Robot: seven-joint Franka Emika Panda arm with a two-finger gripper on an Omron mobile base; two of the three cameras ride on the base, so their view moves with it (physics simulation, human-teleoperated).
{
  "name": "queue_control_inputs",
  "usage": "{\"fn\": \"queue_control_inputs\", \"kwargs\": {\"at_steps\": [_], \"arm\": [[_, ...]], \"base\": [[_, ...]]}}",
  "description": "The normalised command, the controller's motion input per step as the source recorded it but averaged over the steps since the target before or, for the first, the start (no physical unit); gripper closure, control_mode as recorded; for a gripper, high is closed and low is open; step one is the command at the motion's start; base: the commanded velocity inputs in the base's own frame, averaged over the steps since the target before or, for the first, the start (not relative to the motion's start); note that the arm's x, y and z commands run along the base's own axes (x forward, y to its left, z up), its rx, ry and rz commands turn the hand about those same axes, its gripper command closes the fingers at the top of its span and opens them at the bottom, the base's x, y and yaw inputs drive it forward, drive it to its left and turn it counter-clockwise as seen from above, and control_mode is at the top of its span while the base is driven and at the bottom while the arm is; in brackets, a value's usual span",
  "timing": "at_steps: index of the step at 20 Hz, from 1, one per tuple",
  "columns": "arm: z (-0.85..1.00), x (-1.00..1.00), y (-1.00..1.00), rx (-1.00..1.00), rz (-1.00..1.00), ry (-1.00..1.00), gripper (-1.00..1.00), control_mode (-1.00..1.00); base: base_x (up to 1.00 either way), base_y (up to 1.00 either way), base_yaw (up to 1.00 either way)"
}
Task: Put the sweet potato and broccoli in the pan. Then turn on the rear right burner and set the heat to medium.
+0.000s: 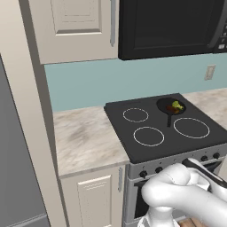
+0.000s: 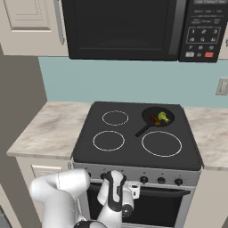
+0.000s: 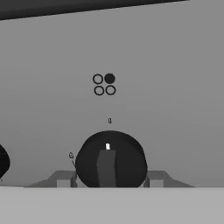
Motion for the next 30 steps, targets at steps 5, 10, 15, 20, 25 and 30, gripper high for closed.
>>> {"fn": "queue_control_inputs", "kwargs": {"at_steps": [5, 10, 15, 20, 25, 30], "arm": [[0.01, 0.0, 0.0, -0.01, 0.0, 0.0, 1.0, -1.0], [0.0, 0.0, 0.0, 0.0, 0.0, 0.0, 1.0, -1.0], [0.0, 0.0, 0.06, -0.05, 0.0, -0.02, 1.0, -1.0], [0.0, 0.0, 0.06, -0.22, 0.01, -0.15, 1.0, -1.0], [0.03, 0.0, 0.0, -0.26, 0.0, -0.17, 1.0, -1.0], [0.16, 0.0, 0.0, -0.21, 0.0, -0.1, 1.0, -1.0]], "base": [[0.0, 0.0, 0.0], [0.0, 0.0, 0.0], [0.0, 0.0, 0.0], [0.0, 0.0, 0.0], [0.0, 0.0, 0.0], [0.0, 0.0, 0.0]]}}
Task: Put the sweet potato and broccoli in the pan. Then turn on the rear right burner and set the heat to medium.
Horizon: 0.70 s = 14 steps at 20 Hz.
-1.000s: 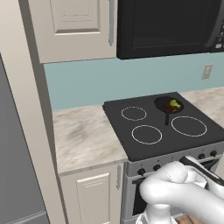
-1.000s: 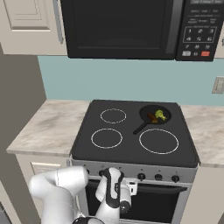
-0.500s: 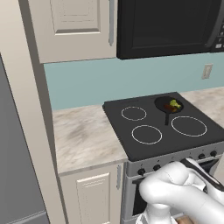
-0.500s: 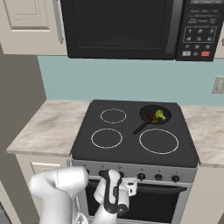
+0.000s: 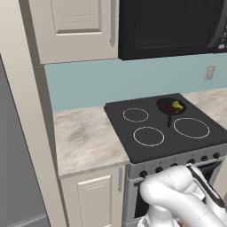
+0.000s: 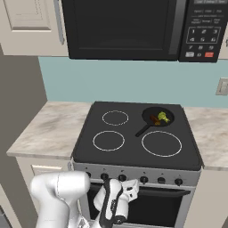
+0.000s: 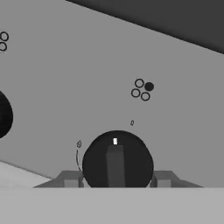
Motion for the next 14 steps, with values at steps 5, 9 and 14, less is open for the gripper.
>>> {"fn": "queue_control_inputs", "kwargs": {"at_steps": [5, 9, 14], "arm": [[0.19, 0.0, 0.01, -0.2, 0.0, -0.06, 1.0, -1.0], [0.08, 0.0, 0.0, -0.21, 0.0, -0.01, 1.0, -1.0], [0.0, 0.0, 0.0, -0.23, -0.01, -0.01, 1.0, -1.0]], "base": [[0.0, 0.0, 0.0], [0.0, 0.0, 0.0], [0.0, 0.0, 0.0]]}}
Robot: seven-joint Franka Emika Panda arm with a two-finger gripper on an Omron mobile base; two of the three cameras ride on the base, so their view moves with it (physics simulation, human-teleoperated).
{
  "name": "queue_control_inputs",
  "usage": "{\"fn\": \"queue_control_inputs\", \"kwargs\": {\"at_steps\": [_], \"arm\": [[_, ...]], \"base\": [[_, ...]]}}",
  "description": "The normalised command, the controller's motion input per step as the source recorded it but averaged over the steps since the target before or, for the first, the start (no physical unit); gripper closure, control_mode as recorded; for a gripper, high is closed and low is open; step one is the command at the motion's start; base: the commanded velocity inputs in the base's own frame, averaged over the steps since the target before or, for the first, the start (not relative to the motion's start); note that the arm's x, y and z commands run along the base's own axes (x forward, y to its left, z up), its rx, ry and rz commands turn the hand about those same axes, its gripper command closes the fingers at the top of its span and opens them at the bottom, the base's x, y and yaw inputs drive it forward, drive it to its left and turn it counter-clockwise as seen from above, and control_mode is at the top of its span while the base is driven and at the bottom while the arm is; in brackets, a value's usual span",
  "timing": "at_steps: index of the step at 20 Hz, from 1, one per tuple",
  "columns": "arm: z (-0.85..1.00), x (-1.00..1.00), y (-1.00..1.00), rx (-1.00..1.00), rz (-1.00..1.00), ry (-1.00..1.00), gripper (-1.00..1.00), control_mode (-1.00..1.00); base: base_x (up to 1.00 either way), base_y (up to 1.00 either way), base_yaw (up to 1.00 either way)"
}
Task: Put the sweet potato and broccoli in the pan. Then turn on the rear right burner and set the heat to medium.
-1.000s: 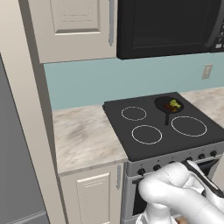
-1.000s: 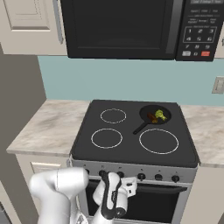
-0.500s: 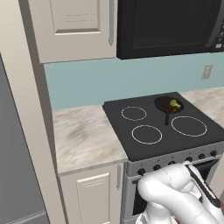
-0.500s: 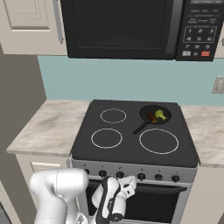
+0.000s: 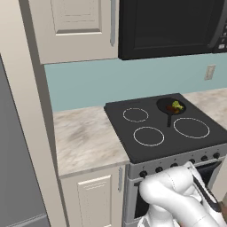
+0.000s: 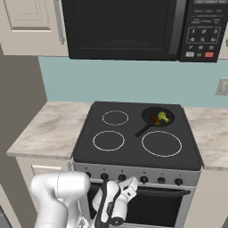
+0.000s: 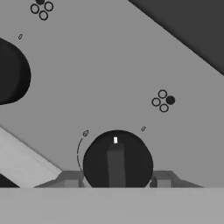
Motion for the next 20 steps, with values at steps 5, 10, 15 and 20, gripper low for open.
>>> {"fn": "queue_control_inputs", "kwargs": {"at_steps": [5, 10, 15, 20], "arm": [[0.0, 0.0, 0.0, -0.25, -0.01, -0.08, 1.0, -1.0], [0.0, -0.01, 0.0, -0.25, -0.02, -0.16, 1.0, -1.0], [0.0, -0.01, 0.0, -0.25, -0.01, -0.19, 1.0, -1.0], [0.0, 0.0, 0.0, -0.24, 0.0, -0.19, 1.0, -1.0]], "base": [[0.0, 0.0, 0.0], [0.0, 0.0, 0.0], [0.0, 0.0, 0.0], [0.0, 0.0, 0.0]]}}
